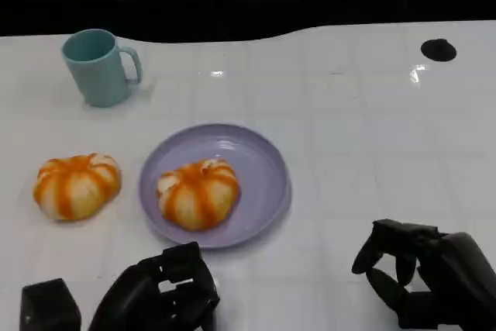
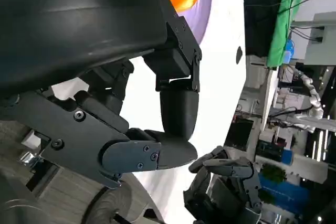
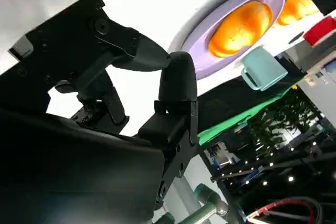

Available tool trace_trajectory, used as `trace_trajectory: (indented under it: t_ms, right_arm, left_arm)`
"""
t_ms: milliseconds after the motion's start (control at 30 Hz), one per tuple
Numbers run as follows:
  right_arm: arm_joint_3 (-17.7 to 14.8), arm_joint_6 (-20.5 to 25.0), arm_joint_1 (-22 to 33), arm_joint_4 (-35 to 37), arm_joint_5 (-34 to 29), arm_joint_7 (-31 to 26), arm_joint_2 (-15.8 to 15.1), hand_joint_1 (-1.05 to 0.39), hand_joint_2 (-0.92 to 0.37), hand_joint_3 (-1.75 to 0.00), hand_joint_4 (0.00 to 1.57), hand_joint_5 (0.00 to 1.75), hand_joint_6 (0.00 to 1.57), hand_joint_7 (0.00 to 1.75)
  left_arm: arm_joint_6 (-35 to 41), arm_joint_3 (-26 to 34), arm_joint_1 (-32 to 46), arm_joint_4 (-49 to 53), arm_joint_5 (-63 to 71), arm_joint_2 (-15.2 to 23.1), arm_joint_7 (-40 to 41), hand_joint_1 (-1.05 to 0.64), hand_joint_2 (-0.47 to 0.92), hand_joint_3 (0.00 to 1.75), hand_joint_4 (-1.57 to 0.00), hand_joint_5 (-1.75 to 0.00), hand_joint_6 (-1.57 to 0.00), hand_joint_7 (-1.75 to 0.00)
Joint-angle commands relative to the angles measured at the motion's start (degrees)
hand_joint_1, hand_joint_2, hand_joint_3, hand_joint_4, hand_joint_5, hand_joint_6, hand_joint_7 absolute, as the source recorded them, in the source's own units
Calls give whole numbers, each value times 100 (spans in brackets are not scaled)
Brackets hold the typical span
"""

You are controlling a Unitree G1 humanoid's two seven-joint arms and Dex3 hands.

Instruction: Grasp the bread from the table and place it into the plate.

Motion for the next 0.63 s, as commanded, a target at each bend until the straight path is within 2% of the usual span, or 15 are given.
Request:
trace_trajectory:
  t_ms: [33, 633]
  right_arm:
    - [-28, -136, -109, 206, 68, -115, -5, -24, -48, -114, 82, 175, 67, 143]
    - [-22, -345, -152, 387, 33, -253, 25, -23, -44, -118, 83, 175, 72, 137]
  left_arm:
    - [-99, 82, -83, 124, -1, 89, -26, -58, 68, 63, -78, -175, -76, -142]
    - [-146, 103, -104, 204, -16, 102, -62, -57, 69, 61, -79, -175, -77, -140]
